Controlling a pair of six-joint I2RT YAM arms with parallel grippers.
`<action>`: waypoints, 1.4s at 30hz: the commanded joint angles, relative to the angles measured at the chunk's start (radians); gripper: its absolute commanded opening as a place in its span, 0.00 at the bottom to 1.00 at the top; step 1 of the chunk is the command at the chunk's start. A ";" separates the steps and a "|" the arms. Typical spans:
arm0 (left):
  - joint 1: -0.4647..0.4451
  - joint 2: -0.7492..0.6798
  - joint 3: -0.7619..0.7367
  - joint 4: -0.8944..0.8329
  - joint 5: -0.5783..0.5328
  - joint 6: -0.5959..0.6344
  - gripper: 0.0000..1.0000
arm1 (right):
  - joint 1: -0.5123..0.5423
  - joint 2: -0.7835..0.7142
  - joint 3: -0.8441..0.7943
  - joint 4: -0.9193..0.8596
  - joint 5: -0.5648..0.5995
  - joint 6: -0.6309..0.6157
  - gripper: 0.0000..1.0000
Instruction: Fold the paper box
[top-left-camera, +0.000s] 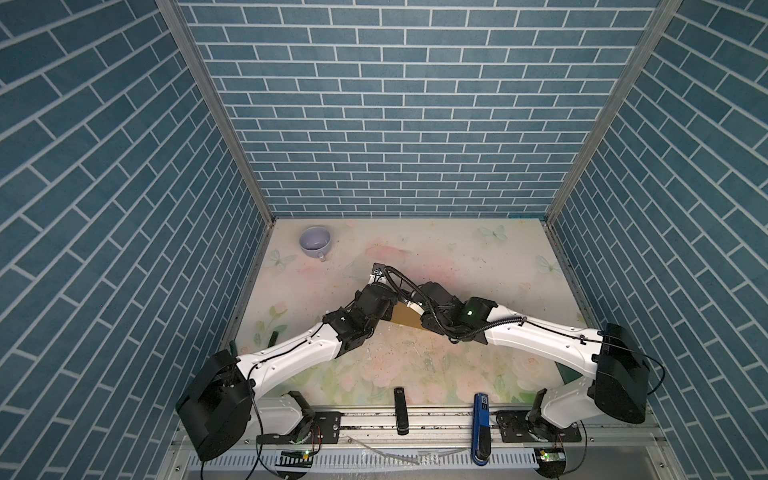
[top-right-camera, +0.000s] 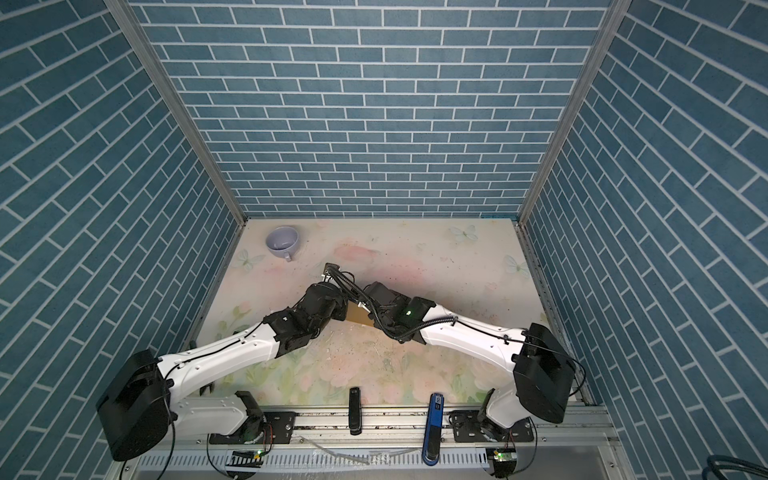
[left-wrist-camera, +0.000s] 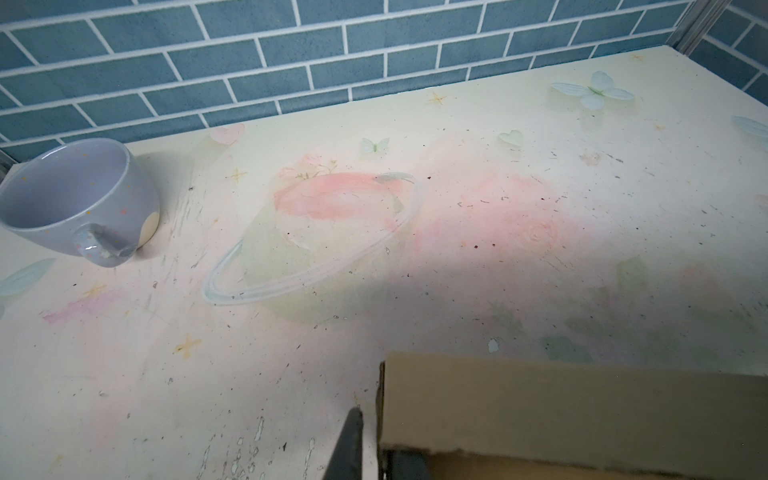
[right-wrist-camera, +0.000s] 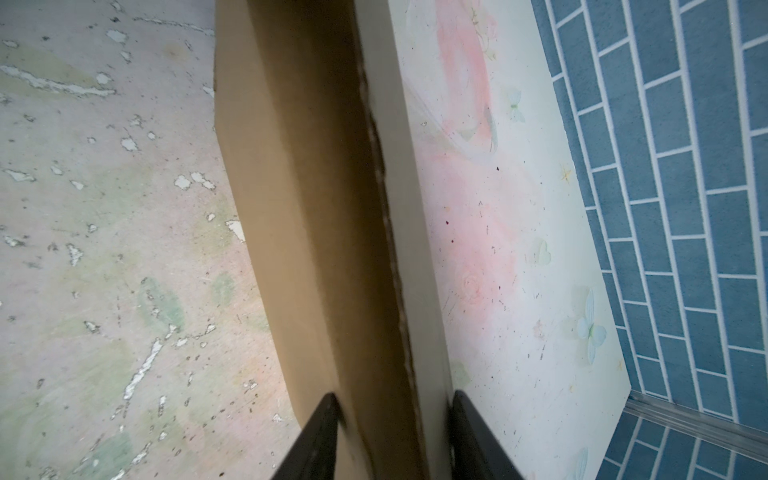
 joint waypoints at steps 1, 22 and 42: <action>-0.008 0.002 -0.056 -0.128 0.030 0.018 0.22 | 0.006 0.041 0.034 0.000 -0.023 0.028 0.43; -0.008 -0.213 -0.111 -0.141 0.102 0.108 0.55 | 0.004 0.066 0.058 -0.025 -0.035 0.063 0.43; 0.317 -0.330 -0.136 -0.157 0.534 -0.055 0.79 | 0.004 0.077 0.078 -0.039 -0.067 0.056 0.43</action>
